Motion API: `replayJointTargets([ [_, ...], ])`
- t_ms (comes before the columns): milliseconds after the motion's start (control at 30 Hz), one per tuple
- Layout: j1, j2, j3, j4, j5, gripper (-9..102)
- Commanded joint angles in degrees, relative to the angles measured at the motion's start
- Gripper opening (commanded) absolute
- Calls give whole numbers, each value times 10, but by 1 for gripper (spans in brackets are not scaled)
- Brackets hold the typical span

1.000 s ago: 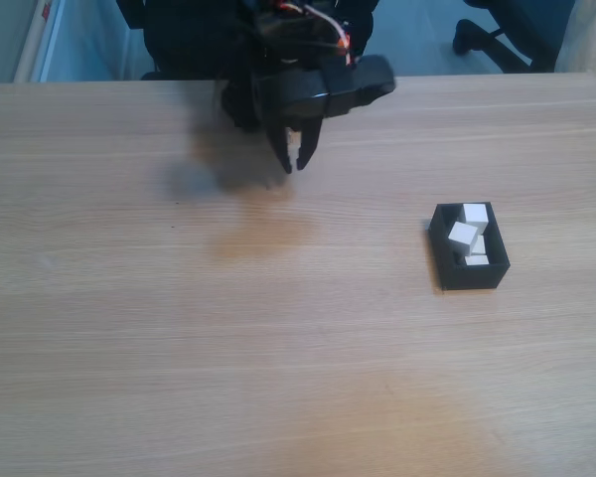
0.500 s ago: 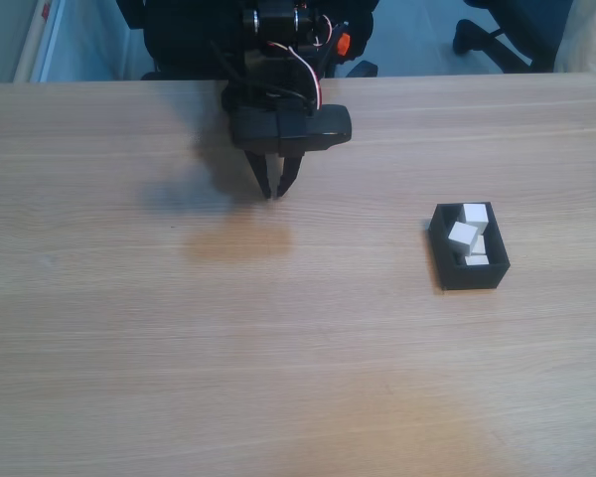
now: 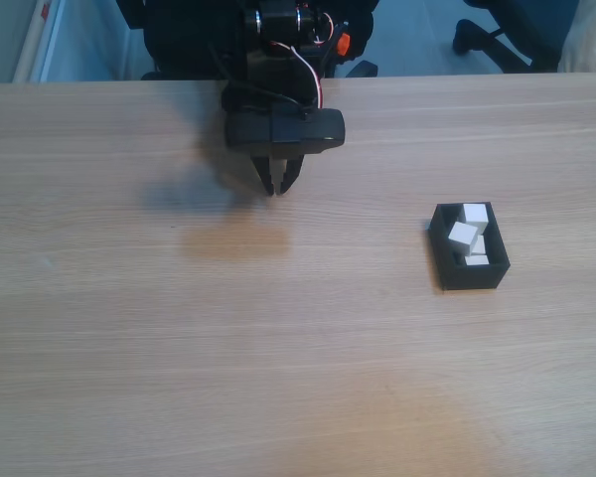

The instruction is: Pick blocks and place them in the box.

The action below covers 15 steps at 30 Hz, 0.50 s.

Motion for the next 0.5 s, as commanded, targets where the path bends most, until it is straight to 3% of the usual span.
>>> replayJointTargets([
  [0, 5, 14, 35, 30, 13, 0],
  [467, 1, 14, 35, 30, 10, 0],
])
